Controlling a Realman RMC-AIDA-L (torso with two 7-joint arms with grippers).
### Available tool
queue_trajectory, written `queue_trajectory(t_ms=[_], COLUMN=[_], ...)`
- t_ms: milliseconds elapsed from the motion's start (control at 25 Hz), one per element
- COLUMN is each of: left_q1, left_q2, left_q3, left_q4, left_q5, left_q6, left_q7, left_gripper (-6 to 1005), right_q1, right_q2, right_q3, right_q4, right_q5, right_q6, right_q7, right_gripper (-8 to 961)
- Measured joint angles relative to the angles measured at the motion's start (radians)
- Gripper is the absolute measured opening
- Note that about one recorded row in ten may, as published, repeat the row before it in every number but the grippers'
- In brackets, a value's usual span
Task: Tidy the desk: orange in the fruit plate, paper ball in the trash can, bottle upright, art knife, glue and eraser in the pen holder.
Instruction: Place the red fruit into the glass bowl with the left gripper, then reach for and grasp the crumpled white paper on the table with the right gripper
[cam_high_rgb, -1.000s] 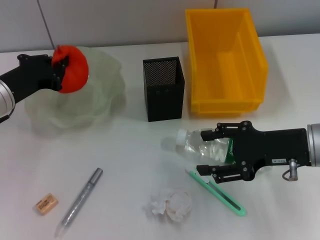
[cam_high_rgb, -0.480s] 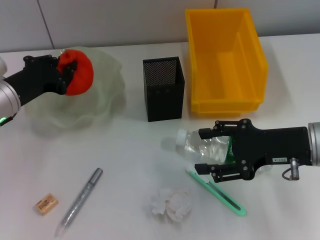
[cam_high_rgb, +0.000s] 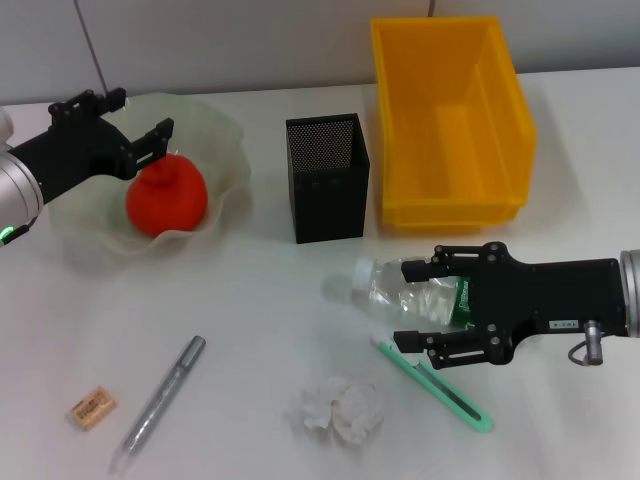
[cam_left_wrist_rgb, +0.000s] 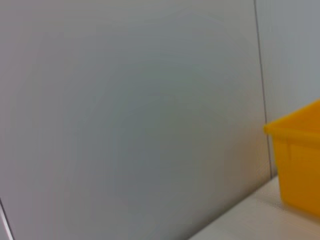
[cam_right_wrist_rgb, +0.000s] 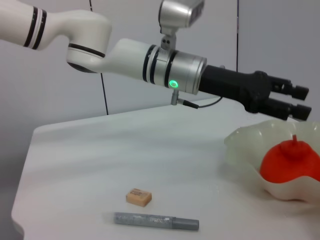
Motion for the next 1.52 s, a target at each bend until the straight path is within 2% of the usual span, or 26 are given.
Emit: queue_trajectory(t_ms=[240,480,800,840,1000,1520], left_q1=[0.018,0.071,0.111,0.111,0.109,0.114], left_q2=[0.010,0.013,0.013,0.013,0.011,0.018], left_q3=[-0.012,0.000,0.001,0.001,0.005,-0.003], left_q4=[0.026,0.121,0.166,0.166,0.200,0.221], left_q5=[-0.034,-0.005,0.052,0.052,0.180,0.257], left_q6=[0.115,0.271,0.537,0.537,0.636,0.698], left_q7=[-0.033,-0.123,-0.178,-0.178,-0.238,-0.281], left_gripper=[667,863,862,861,861,859], right_q1=[-0.014,-0.047,-0.054,-0.054,-0.035,-0.007], right_q2=[-0.003,-0.004,-0.004,-0.004,-0.004,-0.004], right_q3=[0.011,0.023,0.049,0.049,0.044,0.039], right_q4=[-0.007,-0.036,-0.053,-0.053,-0.072,-0.163], right_q5=[-0.005,-0.013,-0.079,-0.079,-0.160,-0.228], right_q6=[0.000,0.000,-0.014,-0.014,-0.038,-0.099], right_q7=[0.008,0.016,0.076,0.076,0.134,0.217], right_gripper=[786,786,787,787,787,786])
